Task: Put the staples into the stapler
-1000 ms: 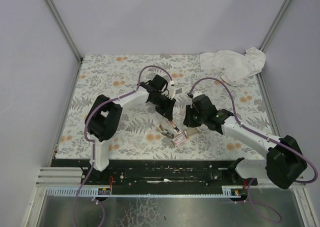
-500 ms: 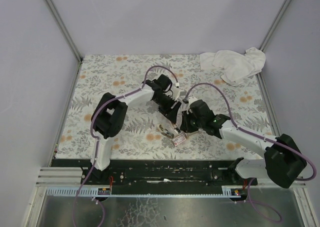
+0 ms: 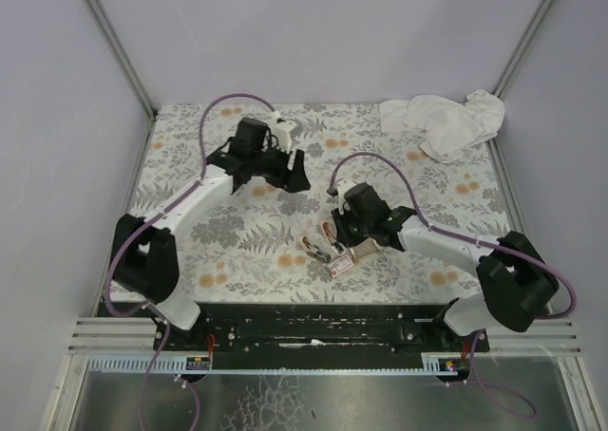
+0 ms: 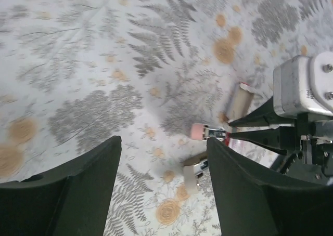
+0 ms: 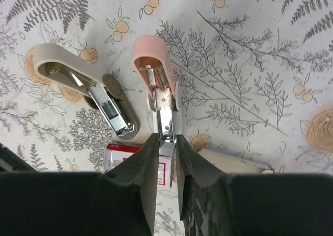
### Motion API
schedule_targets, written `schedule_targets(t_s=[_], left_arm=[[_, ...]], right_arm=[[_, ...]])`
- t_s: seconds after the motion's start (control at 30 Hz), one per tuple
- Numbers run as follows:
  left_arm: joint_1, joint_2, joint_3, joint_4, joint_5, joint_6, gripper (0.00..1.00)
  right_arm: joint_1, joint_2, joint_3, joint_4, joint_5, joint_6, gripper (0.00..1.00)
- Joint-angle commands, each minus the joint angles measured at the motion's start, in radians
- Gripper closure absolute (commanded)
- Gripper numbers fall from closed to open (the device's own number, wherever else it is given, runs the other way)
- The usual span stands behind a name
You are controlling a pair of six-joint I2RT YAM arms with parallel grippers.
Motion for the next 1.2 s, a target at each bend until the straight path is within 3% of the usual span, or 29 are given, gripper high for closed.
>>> schedule_targets(t_s=[0.0, 0.17, 0.37, 1.17], left_arm=[[0.066, -0.114, -0.111, 0.103, -0.115, -0.068, 0.34], [0.143, -0.254, -0.251, 0.135, -0.188, -0.086, 0.31], [0.16, -0.333, -0.336, 0.142, -0.271, -0.078, 0.28], [0.171, -0.319, -0.334, 0.127, -0.305, -0.059, 0.28]], right_arm=[[0.009, 0.047, 0.074, -0.019, -0.023, -0.106, 0.76], [0.009, 0.077, 0.099, -0.021, -0.061, -0.15, 0.76], [0.008, 0.116, 0.116, -0.035, -0.083, -0.171, 0.76], [0.009, 0.167, 0.117, -0.023, -0.112, -0.186, 0.77]])
